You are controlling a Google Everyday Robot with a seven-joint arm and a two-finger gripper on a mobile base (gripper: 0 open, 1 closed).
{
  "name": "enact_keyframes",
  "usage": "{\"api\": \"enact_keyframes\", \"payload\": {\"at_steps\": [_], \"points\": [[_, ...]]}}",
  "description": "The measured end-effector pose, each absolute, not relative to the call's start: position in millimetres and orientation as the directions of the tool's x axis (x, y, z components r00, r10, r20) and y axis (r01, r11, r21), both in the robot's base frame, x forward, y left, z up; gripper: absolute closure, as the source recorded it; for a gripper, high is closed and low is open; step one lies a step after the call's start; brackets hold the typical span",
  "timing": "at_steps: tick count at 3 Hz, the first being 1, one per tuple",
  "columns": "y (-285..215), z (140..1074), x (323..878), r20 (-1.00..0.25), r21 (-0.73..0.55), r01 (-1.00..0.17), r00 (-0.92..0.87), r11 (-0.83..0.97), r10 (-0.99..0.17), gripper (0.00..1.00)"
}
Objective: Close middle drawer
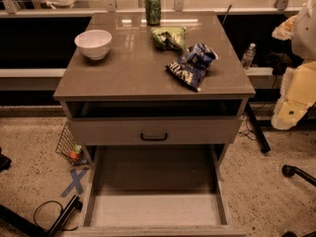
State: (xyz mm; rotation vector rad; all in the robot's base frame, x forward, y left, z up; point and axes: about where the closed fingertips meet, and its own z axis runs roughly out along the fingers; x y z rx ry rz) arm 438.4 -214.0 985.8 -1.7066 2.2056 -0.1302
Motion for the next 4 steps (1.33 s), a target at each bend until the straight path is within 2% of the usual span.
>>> {"api": "enact_keyframes", "payload": {"at_steps": [3,4], "points": [[-222,982,451,-0.201,-0.311,-0.907,-0.229,0.284,-0.952,0.0],[-230,954,442,-0.26,-0.318,-0.896,-0.231,0.309,-0.938,0.0]]}}
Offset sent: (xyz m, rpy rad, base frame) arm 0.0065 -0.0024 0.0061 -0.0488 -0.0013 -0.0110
